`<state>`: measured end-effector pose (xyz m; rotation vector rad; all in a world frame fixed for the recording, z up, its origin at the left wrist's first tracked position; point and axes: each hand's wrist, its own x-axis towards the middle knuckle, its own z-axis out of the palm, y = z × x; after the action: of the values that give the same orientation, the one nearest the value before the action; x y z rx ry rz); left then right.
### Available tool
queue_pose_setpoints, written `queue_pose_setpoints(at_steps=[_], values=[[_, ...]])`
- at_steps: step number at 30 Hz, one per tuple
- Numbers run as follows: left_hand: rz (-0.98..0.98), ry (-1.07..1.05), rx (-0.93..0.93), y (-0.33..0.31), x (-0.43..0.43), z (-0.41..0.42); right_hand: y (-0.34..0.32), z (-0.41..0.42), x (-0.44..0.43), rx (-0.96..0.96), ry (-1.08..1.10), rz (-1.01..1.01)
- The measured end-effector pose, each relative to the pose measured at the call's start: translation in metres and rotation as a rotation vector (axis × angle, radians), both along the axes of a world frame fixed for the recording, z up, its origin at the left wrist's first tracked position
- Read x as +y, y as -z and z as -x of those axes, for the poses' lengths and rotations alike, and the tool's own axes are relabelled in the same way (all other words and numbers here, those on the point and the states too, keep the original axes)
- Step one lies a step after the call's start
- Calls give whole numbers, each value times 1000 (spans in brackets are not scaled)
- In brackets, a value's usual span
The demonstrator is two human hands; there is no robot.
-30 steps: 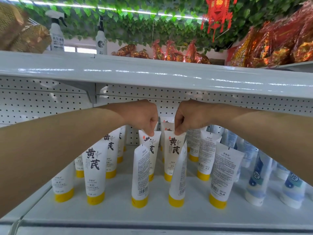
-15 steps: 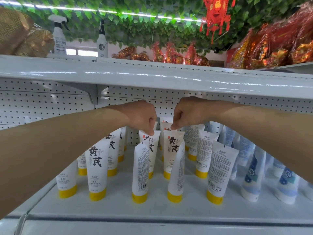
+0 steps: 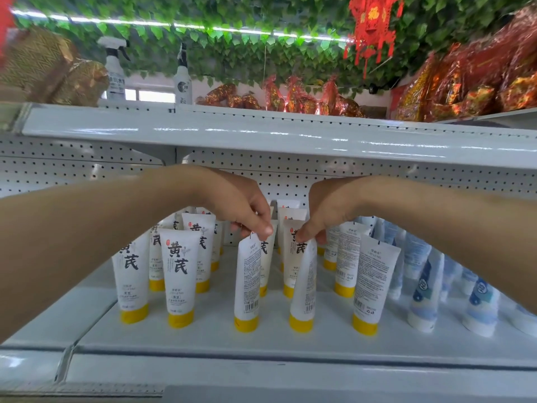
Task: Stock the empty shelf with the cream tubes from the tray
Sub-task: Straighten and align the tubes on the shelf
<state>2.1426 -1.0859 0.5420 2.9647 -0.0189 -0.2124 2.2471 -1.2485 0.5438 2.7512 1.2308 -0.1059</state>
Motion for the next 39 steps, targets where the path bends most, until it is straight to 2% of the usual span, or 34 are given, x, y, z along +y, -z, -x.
queue_pose_setpoints(at_steps=[9, 17, 22, 39], values=[[-2, -66, 22, -2, -3, 4, 1, -3, -1, -7, -2, 30], [-180, -47, -143, 7, -7, -4, 5, -3, -4, 15, -64, -58], [-244, -17, -111, 5, -14, -5, 5, 8, -10, -38, -141, -136], [-270, 19, -84, 2, -13, -2, 2, 20, -10, -67, -182, -128]])
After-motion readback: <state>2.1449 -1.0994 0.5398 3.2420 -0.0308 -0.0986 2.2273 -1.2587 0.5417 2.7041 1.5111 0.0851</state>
